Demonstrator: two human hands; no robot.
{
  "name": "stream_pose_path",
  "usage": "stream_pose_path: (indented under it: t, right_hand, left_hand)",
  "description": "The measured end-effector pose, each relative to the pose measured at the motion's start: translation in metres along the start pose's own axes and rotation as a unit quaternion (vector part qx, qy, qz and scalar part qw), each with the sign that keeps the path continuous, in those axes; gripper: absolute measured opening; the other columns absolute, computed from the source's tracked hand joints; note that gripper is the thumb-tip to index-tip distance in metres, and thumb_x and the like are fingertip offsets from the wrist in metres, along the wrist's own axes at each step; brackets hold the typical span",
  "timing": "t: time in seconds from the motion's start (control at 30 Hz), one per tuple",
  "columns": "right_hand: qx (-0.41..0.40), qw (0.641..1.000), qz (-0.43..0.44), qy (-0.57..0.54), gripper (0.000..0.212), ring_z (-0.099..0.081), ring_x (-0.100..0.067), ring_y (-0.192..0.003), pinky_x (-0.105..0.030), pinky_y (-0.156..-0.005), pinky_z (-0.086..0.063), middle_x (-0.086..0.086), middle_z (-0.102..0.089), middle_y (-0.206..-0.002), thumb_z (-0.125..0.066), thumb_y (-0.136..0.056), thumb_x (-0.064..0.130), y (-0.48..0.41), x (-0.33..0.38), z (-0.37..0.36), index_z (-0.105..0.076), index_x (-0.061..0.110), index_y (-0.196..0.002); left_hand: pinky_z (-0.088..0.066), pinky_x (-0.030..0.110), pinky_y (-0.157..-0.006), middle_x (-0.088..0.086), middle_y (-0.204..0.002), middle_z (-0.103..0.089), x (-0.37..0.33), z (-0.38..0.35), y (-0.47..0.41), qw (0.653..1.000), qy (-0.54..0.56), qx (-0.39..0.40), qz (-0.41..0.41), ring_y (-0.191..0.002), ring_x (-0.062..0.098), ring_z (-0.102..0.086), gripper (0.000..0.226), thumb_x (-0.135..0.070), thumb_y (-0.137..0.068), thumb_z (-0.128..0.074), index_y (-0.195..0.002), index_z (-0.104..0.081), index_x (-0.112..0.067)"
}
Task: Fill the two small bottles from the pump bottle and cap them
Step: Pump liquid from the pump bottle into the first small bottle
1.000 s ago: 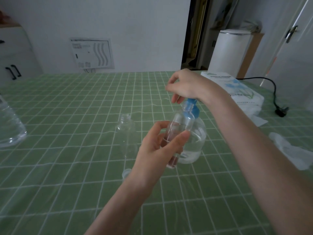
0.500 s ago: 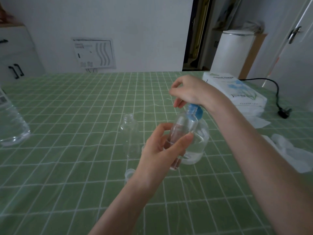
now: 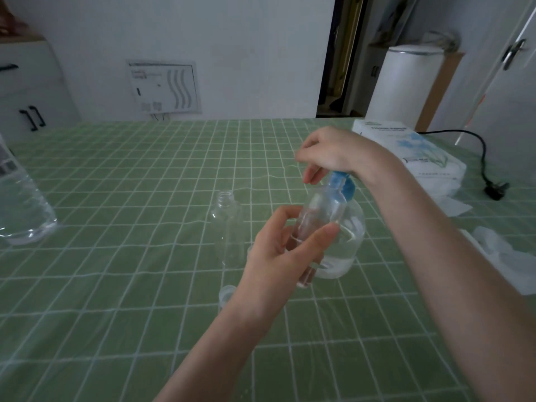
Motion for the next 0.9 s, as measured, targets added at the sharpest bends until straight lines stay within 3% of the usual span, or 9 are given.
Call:
stream_pose_path:
  t: [0.1, 0.27, 0.47, 0.8, 0.9]
  right_hand:
    - [0.003, 1.0, -0.005, -0.003, 0.042, -0.066, -0.034, -0.105, -0.043, -0.099, -0.047, -0.009, -0.075, -0.089, -0.05, -0.094, 0.023, 0.0, -0.002, -0.004, -0.056, -0.004, -0.126]
    - [-0.01, 1.0, 0.01, -0.021, 0.04, -0.068, -0.029, -0.099, -0.04, -0.096, -0.048, -0.002, -0.071, -0.074, -0.05, -0.094, 0.022, 0.002, 0.001, 0.003, -0.056, -0.003, -0.124]
    - [-0.018, 1.0, 0.018, -0.019, 0.037, -0.069, -0.027, -0.097, -0.038, -0.09, -0.052, -0.006, -0.074, -0.087, -0.054, -0.092, 0.026, 0.001, 0.004, 0.007, -0.06, 0.001, -0.118]
    - [0.003, 1.0, 0.002, -0.001, 0.037, -0.069, -0.03, -0.097, -0.045, -0.096, -0.049, -0.011, -0.074, -0.093, -0.054, -0.092, 0.027, 0.003, -0.003, -0.003, -0.063, -0.001, -0.114]
    - [-0.005, 1.0, 0.009, -0.003, 0.038, -0.069, -0.031, -0.098, -0.044, -0.095, -0.049, -0.011, -0.074, -0.091, -0.053, -0.093, 0.027, 0.004, -0.001, -0.002, -0.063, -0.001, -0.116]
  left_hand:
    - [-0.047, 0.016, -0.053, 0.01, -0.087, -0.07, 0.0, 0.0, 0.001, 1.0, -0.004, -0.001, 0.002, -0.068, 0.012, -0.059, 0.036, -0.046, -0.067, -0.066, -0.094, -0.061, -0.023]
    - [-0.046, 0.016, -0.052, 0.011, -0.087, -0.07, -0.001, -0.001, 0.0, 1.0, -0.002, 0.003, -0.002, -0.067, 0.011, -0.058, 0.034, -0.048, -0.07, -0.069, -0.095, -0.062, -0.027]
    - [-0.044, 0.016, -0.049, -0.004, -0.074, -0.068, 0.0, -0.001, -0.002, 1.0, 0.009, 0.002, -0.003, -0.065, 0.01, -0.057, 0.026, -0.041, -0.07, -0.066, -0.093, -0.063, -0.028]
    - [-0.043, 0.016, -0.048, 0.004, -0.075, -0.065, 0.001, -0.001, 0.001, 1.0, 0.005, -0.002, 0.002, -0.066, 0.017, -0.055, 0.036, -0.044, -0.064, -0.067, -0.093, -0.062, -0.023]
    - [-0.044, 0.016, -0.049, 0.01, -0.078, -0.066, 0.001, -0.001, 0.0, 1.0, 0.003, 0.0, 0.004, -0.066, 0.016, -0.055, 0.034, -0.045, -0.071, -0.071, -0.095, -0.061, -0.024]
Point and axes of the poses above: each hand's wrist, its own y-axis away from the middle knuckle, its own z-axis out of the back of the hand, x = y × z, the point moved 3 cm from there along -y, towards the middle knuckle
